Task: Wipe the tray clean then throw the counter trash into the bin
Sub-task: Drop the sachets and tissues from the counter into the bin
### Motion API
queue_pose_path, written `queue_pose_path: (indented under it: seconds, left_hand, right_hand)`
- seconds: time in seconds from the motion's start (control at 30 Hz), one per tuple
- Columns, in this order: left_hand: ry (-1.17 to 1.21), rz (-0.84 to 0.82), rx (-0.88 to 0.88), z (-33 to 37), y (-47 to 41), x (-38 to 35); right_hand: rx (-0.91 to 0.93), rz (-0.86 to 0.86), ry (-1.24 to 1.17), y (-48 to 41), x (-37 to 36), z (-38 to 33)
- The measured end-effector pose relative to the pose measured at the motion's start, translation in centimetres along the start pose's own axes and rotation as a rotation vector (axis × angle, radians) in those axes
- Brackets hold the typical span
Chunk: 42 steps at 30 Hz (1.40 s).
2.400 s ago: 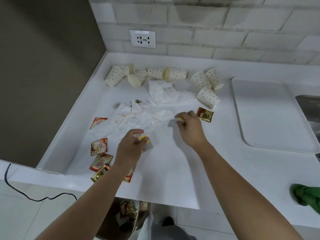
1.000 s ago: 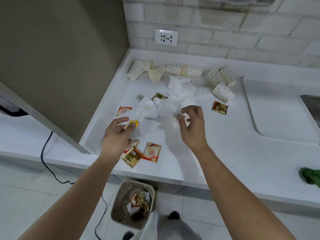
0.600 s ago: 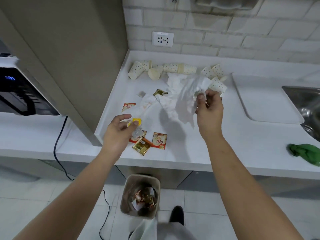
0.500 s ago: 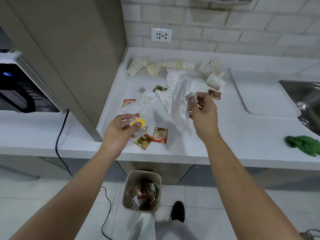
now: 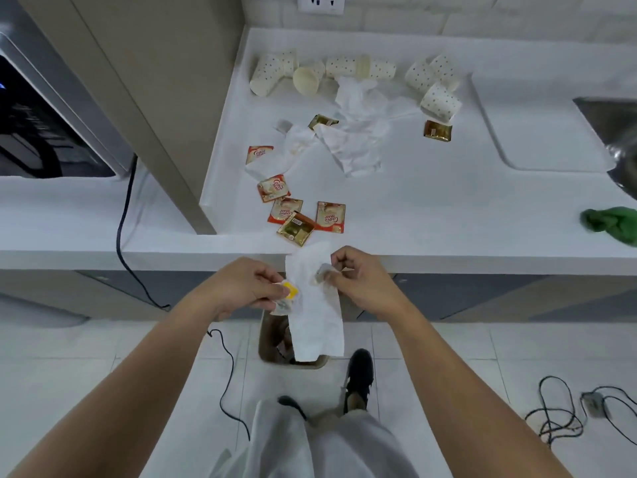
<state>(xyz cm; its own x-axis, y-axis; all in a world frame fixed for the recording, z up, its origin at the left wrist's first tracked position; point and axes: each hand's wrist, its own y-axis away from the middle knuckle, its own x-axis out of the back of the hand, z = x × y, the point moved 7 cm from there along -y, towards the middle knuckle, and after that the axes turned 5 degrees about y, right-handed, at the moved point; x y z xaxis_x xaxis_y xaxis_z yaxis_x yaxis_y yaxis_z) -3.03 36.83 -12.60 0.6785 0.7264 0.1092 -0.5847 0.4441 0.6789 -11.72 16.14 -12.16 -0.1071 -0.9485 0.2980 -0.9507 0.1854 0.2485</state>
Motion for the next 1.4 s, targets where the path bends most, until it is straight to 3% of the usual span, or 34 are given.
queue_pose_path:
  seconds: [0.37,0.57,0.7,0.9,1.17,1.3,1.4]
  left_hand:
    - [-0.195,0.337,0.077,-10.0,-6.7,-0.4]
    - [-0.194,0.381,0.147,-13.5,-9.0,-1.1]
    - [-0.372,0.345,0.144,-13.9,-9.0,-1.1]
    - [-0.232,0.425,0.047,-11.8,-7.3,-0.1]
    - [-0.094,0.493,-0.249,-3.2,-2.5,-0.5]
    - [-0.004,0.497,-0.322,0.7,-1.2,-0.6]
    - [0.04,0.513,-0.357,3.6,-0.6,-0.8]
  right_hand:
    - [-0.174,0.159,0.323,-1.6,-5.3,10.3]
    - [-0.318,0.094,0.276,-2.4,-7.7,14.6]
    - [-0.409,0.006,0.308,-2.1,-8.3,16.1]
    - [-0.238,0.076,0.324,-2.2,-6.3,12.8]
    - [0.092,0.102,0.15,-2.7,-2.8,1.9]
    - [0.191,0.263,0.08,-3.8,0.3,-3.0]
    - [0.244,0.39,0.248,-5.8,3.0,-5.2]
